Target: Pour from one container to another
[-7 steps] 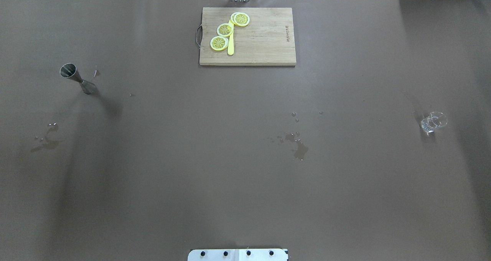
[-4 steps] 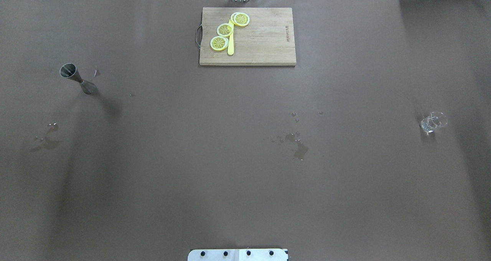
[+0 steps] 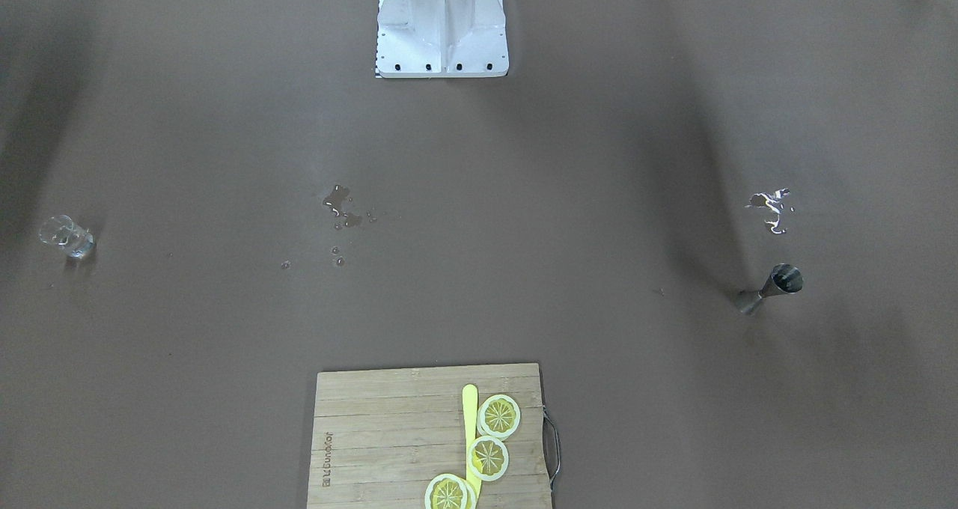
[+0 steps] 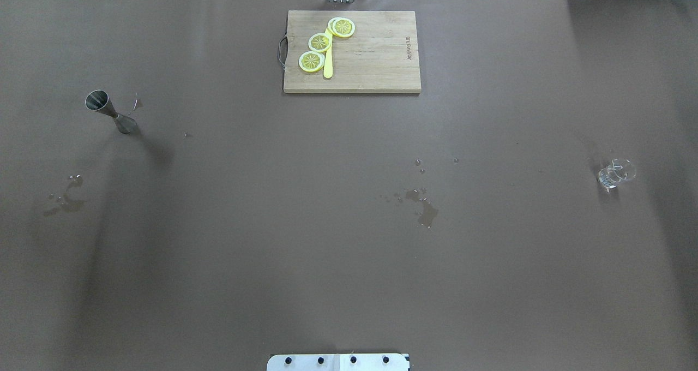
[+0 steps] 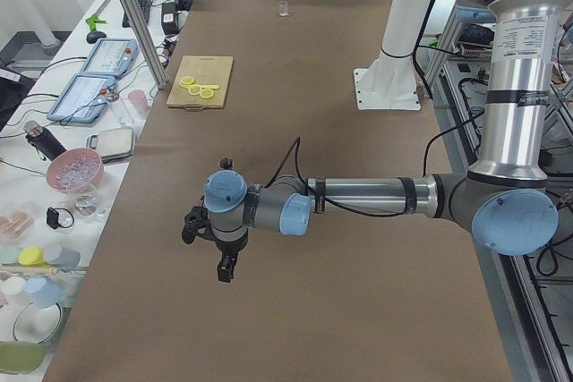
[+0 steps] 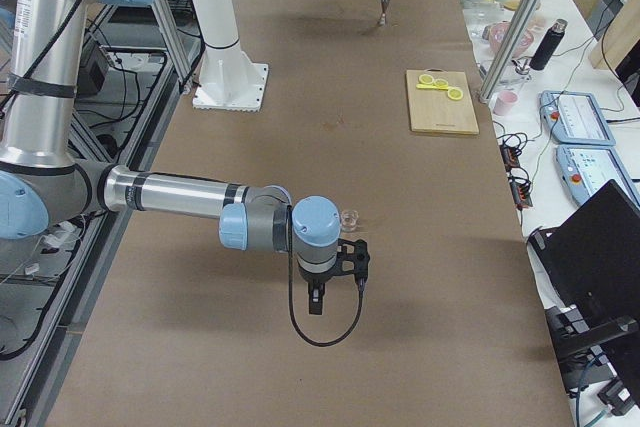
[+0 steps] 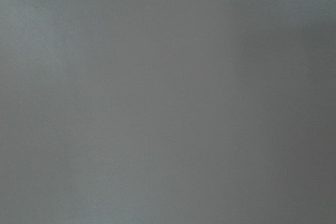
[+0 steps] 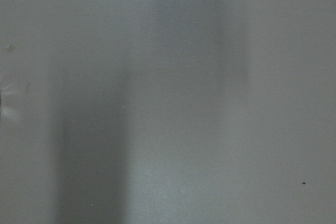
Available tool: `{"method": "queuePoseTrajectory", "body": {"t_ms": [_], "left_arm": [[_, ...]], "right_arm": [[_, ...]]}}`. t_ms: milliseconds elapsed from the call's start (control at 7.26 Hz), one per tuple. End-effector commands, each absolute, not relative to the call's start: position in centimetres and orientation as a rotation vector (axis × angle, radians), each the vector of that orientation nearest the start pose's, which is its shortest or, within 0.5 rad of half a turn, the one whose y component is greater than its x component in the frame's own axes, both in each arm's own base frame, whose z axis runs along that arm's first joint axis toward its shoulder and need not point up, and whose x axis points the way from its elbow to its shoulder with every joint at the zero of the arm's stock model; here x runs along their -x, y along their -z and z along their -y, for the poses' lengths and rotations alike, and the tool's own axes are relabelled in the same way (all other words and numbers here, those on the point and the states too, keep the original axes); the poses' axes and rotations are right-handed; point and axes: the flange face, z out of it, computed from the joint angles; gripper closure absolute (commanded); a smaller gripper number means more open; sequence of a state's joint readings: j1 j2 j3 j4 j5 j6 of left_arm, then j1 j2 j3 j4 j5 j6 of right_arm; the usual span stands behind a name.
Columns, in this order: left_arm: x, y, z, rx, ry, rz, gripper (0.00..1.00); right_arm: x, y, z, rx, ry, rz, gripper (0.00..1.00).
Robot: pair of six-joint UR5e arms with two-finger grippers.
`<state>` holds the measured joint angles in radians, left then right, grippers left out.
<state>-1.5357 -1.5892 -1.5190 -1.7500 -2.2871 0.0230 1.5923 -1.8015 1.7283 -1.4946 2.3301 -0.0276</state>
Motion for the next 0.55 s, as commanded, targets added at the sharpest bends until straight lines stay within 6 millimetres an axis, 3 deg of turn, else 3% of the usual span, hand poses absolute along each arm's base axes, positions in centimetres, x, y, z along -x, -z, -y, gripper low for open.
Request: {"method": "queuePoseTrajectory", "body": {"t_ms": [0, 413], "left_arm": [[4.99, -65.91, 51.16, -0.136, -0.107, -0.716, 0.02], [4.9, -65.18, 51.53, -0.142, -0.088, -0.718, 0.02]], "right_arm": [[-7.32, -67.71, 39.27, -0.022, 0.007, 0.759, 0.0], [-7.32, -67.49, 39.31, -0.026, 0.009, 0.759, 0.0]]}}
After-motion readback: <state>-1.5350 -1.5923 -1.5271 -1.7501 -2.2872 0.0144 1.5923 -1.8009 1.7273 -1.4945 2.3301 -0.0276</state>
